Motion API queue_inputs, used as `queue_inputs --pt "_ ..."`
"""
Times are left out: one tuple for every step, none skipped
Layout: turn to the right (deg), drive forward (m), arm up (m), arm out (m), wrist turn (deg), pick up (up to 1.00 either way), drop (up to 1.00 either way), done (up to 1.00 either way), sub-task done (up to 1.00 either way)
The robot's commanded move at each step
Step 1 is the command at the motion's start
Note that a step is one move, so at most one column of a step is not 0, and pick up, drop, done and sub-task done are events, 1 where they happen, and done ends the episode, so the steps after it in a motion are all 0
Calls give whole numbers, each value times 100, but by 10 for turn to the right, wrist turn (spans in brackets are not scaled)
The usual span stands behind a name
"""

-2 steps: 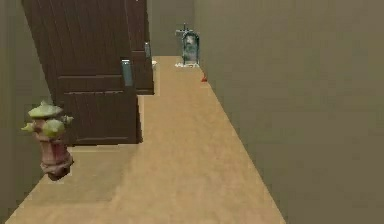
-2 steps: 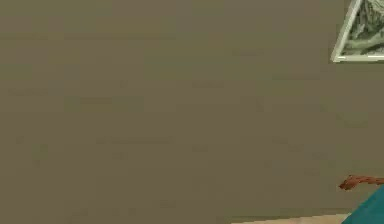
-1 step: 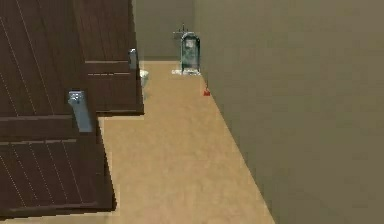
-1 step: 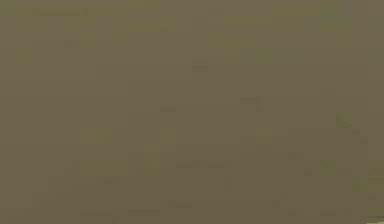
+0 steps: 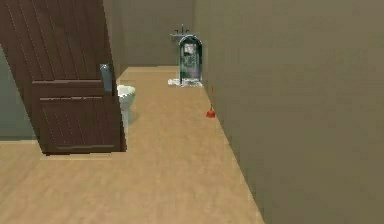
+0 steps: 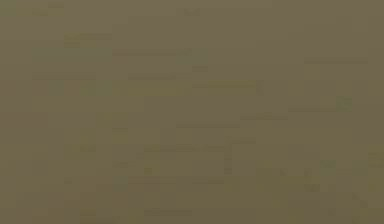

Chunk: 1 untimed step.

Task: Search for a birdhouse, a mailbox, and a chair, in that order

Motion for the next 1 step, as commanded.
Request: queue_inputs --pt "360 0 0 0 0 0 0 0 0"
